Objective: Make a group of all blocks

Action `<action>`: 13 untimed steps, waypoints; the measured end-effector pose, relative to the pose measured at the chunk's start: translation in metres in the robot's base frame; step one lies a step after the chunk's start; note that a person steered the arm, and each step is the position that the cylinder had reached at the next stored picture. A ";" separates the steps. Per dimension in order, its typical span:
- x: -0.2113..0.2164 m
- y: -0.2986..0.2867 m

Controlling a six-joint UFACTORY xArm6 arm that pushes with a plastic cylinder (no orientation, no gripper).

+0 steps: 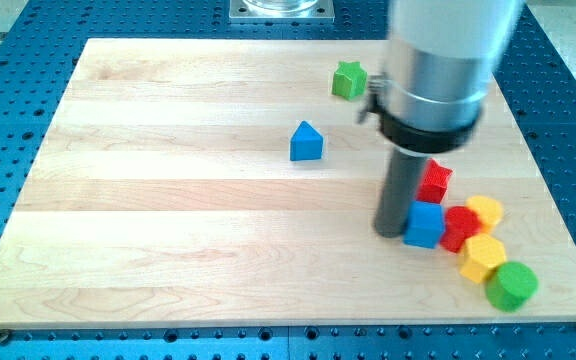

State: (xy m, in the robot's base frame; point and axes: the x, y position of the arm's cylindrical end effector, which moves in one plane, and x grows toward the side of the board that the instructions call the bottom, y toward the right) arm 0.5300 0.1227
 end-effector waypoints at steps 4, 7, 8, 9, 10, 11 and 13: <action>-0.055 0.028; -0.019 0.222; 0.064 0.202; 0.088 0.173; 0.088 0.159; 0.089 0.119; 0.088 0.085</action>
State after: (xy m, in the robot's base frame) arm 0.6178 0.2079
